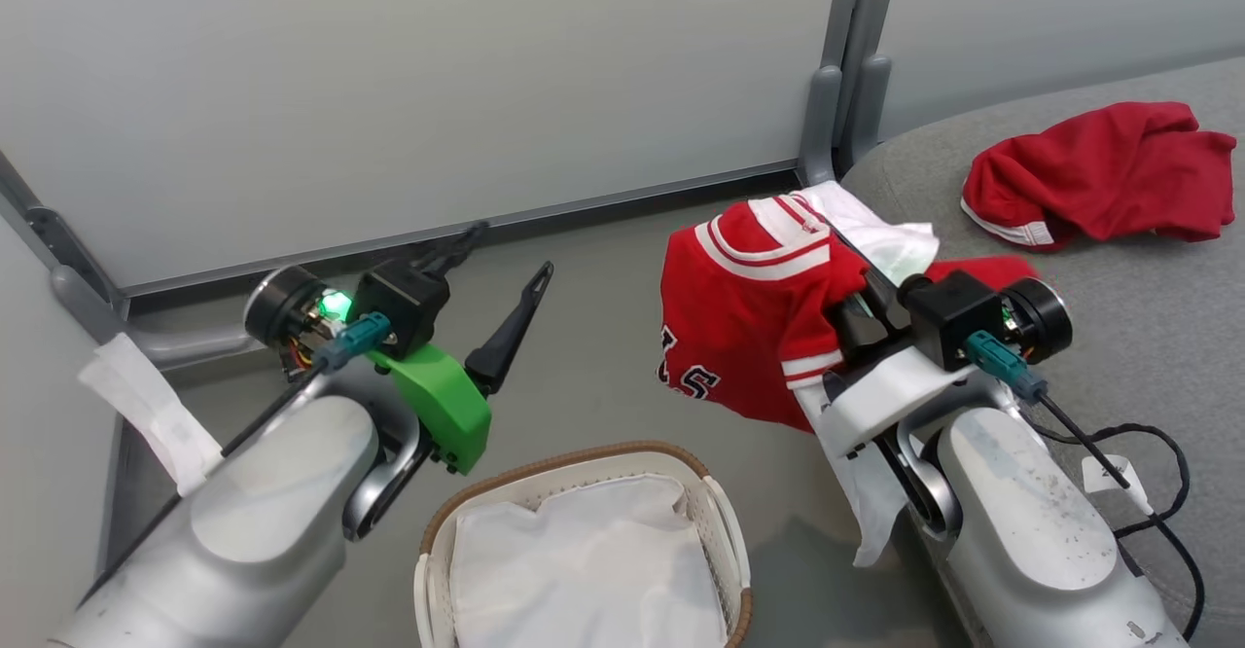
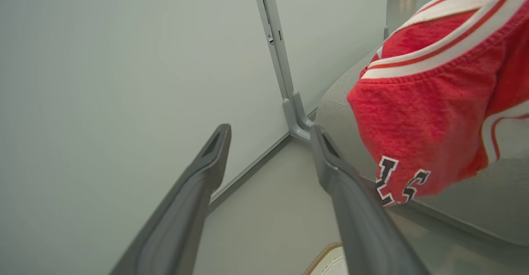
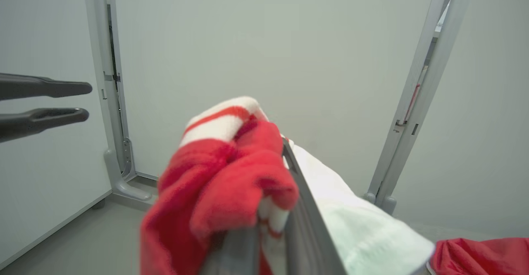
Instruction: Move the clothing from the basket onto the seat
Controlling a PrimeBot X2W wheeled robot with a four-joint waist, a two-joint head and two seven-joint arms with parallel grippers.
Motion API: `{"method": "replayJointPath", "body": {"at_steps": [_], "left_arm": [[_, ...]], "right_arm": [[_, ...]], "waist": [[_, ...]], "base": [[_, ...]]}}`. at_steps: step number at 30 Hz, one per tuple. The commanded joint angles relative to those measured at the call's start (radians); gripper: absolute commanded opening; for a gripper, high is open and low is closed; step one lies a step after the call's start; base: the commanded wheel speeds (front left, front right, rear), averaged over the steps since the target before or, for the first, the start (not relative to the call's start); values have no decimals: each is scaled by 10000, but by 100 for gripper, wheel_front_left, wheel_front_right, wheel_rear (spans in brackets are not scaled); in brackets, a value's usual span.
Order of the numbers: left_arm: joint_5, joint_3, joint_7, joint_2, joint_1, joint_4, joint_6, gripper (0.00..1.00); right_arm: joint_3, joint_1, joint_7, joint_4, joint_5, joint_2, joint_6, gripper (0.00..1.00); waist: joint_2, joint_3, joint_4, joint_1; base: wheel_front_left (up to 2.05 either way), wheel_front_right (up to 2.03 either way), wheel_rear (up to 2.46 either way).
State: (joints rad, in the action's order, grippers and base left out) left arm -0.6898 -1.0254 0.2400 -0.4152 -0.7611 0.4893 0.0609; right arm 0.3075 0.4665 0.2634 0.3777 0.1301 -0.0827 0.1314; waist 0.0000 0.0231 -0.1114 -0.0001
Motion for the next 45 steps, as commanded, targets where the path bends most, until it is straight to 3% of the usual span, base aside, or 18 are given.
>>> {"method": "replayJointPath", "body": {"at_steps": [1, 16, 30, 38, 45], "left_arm": [[-91, 32, 83, 153, 287, -96, -97, 100], [434, 183, 252, 1202, 2038, -813, -406, 100], [1436, 583, 256, 1951, 2668, -788, -9, 100], [1822, 753, 246, 2151, 2702, -715, 135, 100], [2072, 919, 246, 2238, 2541, -741, 224, 100]], "right_arm": [[-136, -129, 19, -93, -119, -107, -14, 0], [-1801, -1083, 19, -650, -624, -319, -14, 0], [-2923, -2035, 19, -1236, -851, -161, -14, 0], [-2976, -2159, 19, -1256, -881, 28, -14, 0], [-3192, -1573, 19, -921, -963, 99, -13, 0]], "waist": [[0, -48, -103, 1], [0, -529, -1442, 1], [0, -882, -2723, 1], [0, -1012, -2947, 1], [0, -1355, -2711, 1]], "base": [[0, 0, 0], [0, 0, 0], [0, 0, 0], [0, 0, 0], [0, 0, 0]]}}
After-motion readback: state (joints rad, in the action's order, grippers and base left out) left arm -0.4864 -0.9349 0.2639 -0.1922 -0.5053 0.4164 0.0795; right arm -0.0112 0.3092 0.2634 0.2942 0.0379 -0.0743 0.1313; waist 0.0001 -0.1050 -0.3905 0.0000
